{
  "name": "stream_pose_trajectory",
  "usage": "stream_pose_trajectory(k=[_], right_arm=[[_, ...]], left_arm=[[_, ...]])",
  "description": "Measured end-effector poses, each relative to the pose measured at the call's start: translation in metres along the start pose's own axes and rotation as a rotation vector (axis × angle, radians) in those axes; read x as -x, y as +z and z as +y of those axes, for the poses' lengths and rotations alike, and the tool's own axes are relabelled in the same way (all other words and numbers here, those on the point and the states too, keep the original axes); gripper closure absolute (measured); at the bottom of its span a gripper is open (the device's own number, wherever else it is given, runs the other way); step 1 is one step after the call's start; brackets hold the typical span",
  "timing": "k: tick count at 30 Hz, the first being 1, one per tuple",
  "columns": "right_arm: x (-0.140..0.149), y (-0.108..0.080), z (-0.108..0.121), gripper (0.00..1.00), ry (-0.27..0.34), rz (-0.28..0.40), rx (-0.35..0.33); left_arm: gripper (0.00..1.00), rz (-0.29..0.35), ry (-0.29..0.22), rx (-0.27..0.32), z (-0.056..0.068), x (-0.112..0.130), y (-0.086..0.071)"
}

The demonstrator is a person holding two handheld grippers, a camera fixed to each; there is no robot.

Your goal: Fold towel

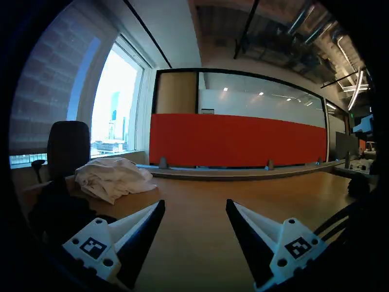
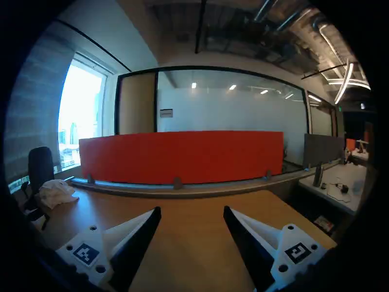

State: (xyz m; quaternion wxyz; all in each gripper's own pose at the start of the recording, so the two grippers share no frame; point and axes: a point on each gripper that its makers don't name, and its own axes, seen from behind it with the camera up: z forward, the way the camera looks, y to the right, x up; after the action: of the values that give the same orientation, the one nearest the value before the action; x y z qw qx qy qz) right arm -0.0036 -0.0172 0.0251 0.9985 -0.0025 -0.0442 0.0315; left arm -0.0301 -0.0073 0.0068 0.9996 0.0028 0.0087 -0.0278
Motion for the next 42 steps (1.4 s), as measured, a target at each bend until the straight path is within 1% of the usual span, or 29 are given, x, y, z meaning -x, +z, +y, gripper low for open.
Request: stream_pose_trajectory(k=[6,9,14,18,24,27,33,42], right_arm=[[0.001,-0.001,0.006,0.0,0.0,-0.002,0.009],[-0.001,-0.001,0.007,0.0,0.01,0.005,0.01],[-0.008,0.0,0.008,0.0,0.011,0.027,0.006],[-0.01,0.003,0.012,0.0,-0.007,0.041,0.008],[-0.004,0.006,0.018,0.01,-0.051,0.045,0.005],[-0.002,0.006,0.02,0.0,-0.062,0.055,0.002],[0.009,0.006,0.02,0.0,-0.055,0.06,-0.018],[0.037,0.007,0.017,0.0,-0.01,0.067,-0.034]], left_arm=[[0.07,0.0,0.019,-0.001,0.003,0.001,0.0],[0.07,0.0,0.034,-0.002,0.004,0.002,0.0],[0.07,0.0,0.041,-0.004,0.004,0.002,0.001],[0.07,0.0,0.041,-0.004,0.005,0.003,0.001],[0.07,0.001,0.043,-0.004,0.005,0.004,0.001],[0.07,0.001,0.043,-0.004,0.005,0.004,0.001],[0.07,0.0,0.043,-0.004,0.005,0.003,0.001],[0.07,0.0,0.042,-0.004,0.005,0.003,0.0]])
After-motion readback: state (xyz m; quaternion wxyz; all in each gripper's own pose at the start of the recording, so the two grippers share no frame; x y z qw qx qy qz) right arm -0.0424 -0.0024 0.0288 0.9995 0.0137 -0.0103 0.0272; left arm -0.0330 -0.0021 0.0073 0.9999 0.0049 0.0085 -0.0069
